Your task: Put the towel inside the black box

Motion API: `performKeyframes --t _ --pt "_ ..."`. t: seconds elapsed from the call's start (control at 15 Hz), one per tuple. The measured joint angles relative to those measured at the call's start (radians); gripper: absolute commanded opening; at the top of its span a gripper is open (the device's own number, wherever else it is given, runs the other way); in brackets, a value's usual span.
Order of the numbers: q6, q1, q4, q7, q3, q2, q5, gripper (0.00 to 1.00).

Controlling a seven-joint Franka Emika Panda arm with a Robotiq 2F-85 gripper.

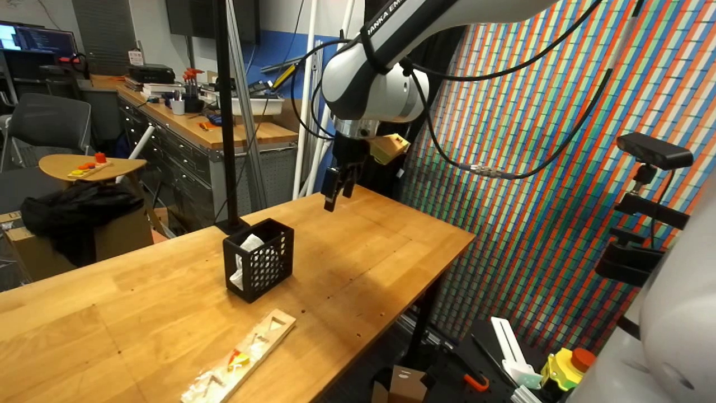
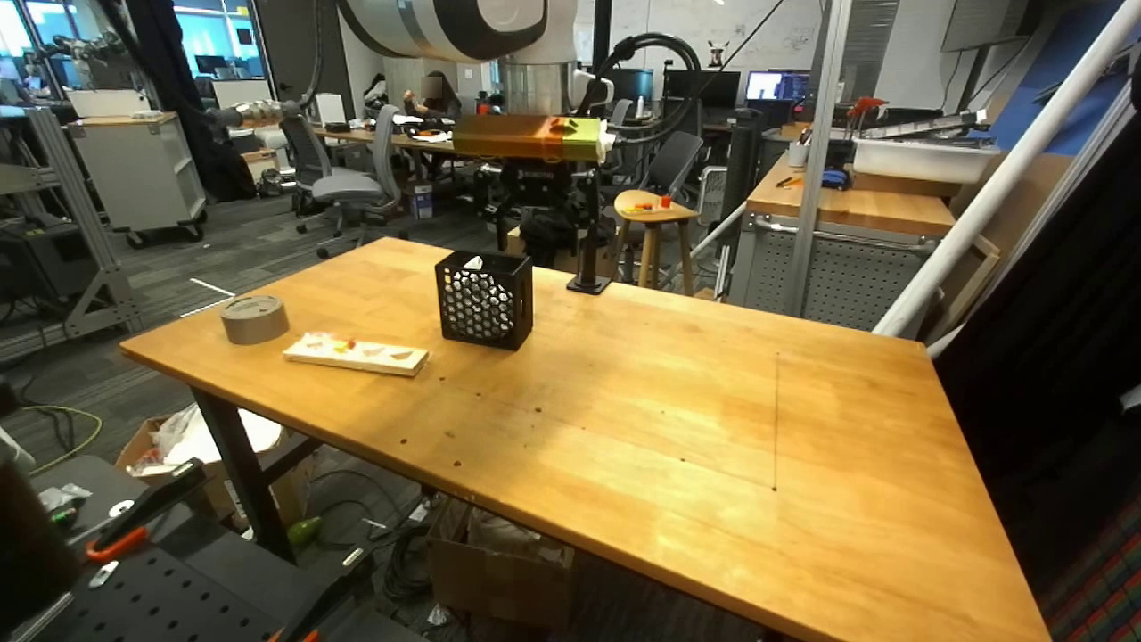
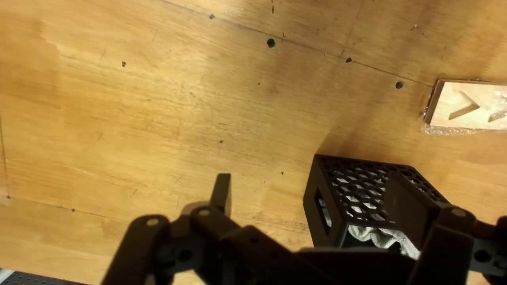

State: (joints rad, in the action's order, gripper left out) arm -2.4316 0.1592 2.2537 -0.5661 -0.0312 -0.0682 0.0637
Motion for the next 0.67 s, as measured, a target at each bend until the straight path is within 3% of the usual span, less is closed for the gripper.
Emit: performKeyframes --t 0.67 --pt "-0.008 -0.001 0.011 0.0 0.001 0.009 0.0 0.99"
